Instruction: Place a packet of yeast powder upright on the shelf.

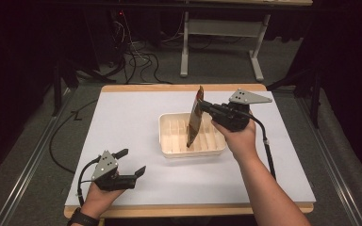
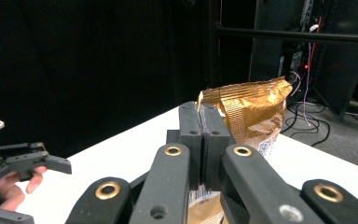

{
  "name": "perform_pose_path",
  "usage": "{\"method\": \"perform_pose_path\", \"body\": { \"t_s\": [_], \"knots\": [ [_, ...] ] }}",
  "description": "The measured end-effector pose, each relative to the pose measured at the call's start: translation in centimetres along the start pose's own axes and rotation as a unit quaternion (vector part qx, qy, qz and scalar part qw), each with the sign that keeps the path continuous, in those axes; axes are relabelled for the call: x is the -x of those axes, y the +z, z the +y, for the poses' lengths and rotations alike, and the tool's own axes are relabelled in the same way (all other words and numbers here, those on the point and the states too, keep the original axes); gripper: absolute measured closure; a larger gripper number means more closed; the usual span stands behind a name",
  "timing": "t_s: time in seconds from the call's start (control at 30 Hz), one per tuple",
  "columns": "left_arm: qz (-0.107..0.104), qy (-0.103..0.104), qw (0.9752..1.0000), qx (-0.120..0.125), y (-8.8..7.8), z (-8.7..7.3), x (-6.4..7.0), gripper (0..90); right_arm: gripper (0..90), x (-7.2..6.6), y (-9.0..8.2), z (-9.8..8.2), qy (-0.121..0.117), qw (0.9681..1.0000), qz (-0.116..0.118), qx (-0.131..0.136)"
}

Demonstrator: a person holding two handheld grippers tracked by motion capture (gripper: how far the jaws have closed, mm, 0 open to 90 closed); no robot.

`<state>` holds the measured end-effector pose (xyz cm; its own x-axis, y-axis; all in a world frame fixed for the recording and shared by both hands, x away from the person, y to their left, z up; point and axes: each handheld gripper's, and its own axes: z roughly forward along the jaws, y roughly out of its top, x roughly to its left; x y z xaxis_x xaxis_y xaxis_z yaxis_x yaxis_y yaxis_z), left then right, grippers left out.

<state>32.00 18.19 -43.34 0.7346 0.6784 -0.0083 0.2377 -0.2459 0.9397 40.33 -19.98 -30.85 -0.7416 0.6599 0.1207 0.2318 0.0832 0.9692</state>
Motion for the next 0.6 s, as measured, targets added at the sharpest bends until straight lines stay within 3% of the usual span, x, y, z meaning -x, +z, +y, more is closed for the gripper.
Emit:
{"method": "perform_pose_path", "body": {
  "t_s": [0.6],
  "knots": [
    [-0.001, 0.000, 1.0000, 0.001, 0.0, 0.0, 0.0, 12.9, 90.0, 1.3, 2.1, -1.0, -0.003, 0.9995, -0.019, -0.027]
  ]
}}
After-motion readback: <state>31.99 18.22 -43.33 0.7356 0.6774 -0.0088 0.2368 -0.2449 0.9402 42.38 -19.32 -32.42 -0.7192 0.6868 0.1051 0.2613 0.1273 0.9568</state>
